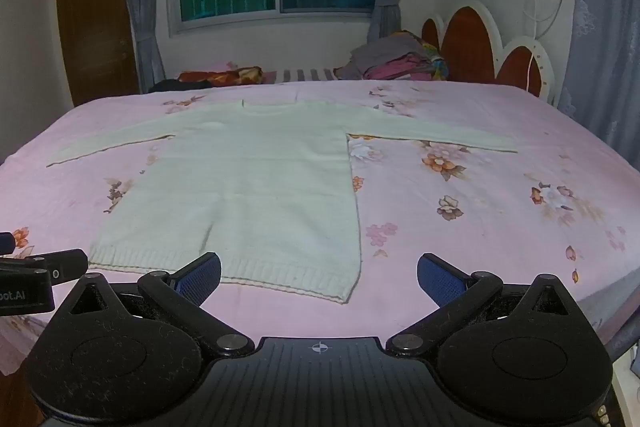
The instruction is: Fold small clothes
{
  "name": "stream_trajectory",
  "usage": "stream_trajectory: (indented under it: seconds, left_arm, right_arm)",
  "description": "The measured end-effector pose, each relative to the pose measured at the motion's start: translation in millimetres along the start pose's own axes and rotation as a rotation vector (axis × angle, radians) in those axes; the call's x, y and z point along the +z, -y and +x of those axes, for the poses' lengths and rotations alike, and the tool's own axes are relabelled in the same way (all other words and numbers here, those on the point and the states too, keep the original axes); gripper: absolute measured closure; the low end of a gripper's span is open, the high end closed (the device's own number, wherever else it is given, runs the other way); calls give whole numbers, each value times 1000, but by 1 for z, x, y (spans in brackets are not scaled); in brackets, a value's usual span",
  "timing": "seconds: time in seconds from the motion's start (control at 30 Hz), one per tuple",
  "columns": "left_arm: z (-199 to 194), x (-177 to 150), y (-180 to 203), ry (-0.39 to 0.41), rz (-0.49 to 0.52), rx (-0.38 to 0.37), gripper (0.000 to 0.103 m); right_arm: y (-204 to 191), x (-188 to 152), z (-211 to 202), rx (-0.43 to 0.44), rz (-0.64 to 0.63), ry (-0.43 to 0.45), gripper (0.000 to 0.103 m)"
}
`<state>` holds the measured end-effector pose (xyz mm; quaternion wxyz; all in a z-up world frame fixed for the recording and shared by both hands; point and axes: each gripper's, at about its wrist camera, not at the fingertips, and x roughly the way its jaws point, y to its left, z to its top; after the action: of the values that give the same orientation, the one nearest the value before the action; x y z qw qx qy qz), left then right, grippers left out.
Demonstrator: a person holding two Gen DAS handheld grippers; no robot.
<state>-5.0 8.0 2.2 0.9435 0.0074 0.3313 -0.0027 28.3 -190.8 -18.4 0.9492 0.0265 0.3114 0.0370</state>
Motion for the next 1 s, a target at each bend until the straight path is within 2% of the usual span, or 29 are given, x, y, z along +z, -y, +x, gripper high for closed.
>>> stream_trajectory:
  seconds: [0.5, 1.0]
  left_arm:
    - [0, 0, -1, 4, -2, -3, 0]
    - [3, 1, -5, -7, -16, 2, 0]
  right_arm:
    - [7, 0, -5, 3, -2, 3, 0]
    - [-3, 1, 3, -3, -7, 2, 0]
